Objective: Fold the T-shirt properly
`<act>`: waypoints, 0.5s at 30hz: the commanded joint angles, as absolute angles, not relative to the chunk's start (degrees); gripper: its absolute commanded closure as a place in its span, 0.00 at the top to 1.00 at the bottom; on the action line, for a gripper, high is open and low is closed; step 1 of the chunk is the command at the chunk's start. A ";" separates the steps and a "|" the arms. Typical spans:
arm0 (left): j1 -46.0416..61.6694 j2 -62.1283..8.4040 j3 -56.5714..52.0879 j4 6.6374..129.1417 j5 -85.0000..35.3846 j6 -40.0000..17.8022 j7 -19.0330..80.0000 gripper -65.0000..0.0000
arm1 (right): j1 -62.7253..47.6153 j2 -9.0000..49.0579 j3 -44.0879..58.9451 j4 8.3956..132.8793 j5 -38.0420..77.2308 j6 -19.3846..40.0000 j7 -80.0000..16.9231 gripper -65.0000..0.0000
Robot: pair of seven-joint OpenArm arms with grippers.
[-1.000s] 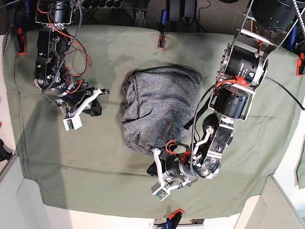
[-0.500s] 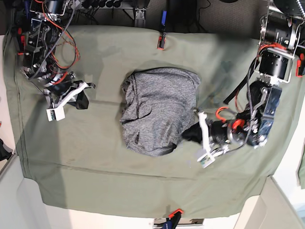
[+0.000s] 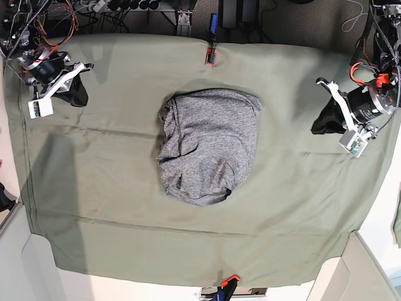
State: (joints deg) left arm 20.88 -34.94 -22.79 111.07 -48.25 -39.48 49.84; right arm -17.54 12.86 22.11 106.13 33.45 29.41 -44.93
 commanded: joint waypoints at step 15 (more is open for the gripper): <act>52.25 -25.45 -34.39 115.77 -47.20 -40.00 50.02 0.00 | -38.33 13.65 26.72 108.40 40.07 30.46 -48.64 0.00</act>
